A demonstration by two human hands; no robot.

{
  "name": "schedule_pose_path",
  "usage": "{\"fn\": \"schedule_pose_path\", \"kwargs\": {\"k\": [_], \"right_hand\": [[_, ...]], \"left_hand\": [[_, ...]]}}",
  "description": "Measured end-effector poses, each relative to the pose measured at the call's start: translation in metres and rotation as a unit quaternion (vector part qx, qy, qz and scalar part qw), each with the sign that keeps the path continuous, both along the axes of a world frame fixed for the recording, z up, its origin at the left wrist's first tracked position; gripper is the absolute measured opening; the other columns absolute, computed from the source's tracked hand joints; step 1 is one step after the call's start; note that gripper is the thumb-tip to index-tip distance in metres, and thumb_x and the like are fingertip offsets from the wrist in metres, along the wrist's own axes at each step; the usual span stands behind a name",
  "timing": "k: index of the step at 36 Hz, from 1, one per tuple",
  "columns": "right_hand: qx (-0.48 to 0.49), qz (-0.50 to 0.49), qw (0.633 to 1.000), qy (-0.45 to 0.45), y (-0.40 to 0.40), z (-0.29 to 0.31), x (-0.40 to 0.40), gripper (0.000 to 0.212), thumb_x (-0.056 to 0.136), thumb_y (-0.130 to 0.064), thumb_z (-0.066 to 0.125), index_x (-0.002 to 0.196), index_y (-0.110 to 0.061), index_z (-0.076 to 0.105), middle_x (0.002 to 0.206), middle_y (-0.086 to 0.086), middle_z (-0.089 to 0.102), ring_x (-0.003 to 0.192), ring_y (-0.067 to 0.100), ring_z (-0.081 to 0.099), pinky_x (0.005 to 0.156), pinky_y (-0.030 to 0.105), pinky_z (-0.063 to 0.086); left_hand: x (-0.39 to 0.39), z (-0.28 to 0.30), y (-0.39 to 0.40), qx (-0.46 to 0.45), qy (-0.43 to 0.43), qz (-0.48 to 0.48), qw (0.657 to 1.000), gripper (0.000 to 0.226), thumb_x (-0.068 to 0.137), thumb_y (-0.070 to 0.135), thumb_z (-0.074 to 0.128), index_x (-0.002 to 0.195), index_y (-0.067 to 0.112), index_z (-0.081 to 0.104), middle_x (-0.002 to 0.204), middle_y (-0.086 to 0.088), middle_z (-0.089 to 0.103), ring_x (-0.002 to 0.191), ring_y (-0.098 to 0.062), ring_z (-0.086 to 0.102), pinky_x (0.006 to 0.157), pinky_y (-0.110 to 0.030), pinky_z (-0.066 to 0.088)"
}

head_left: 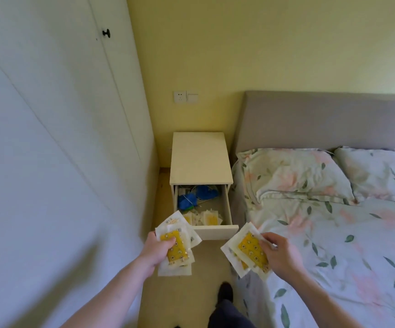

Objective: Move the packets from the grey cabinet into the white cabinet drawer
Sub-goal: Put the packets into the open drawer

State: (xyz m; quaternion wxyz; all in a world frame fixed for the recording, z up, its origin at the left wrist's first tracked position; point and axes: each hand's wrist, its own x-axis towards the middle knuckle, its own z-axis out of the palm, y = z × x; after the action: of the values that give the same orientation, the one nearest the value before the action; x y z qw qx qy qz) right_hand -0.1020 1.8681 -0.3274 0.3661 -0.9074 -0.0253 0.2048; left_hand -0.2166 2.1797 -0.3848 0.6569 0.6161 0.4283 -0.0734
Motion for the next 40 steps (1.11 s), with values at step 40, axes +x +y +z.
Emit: {"fn": "schedule_pose_path", "kwargs": {"k": [40], "right_hand": [[-0.219,0.269,0.93,0.123,0.221,-0.403,0.369,0.034,0.102,-0.027,0.044,0.12,-0.038,0.07,0.107,-0.009,0.072,0.09,0.016,0.065,0.075,0.03,0.055]], "left_hand": [[0.274,-0.268,0.121,-0.003,0.136,0.141,0.981,0.04,0.091,0.02,0.074,0.121,0.027,0.049,0.111,0.002,0.068,0.099,-0.017,0.07,0.069,-0.029,0.059]]}}
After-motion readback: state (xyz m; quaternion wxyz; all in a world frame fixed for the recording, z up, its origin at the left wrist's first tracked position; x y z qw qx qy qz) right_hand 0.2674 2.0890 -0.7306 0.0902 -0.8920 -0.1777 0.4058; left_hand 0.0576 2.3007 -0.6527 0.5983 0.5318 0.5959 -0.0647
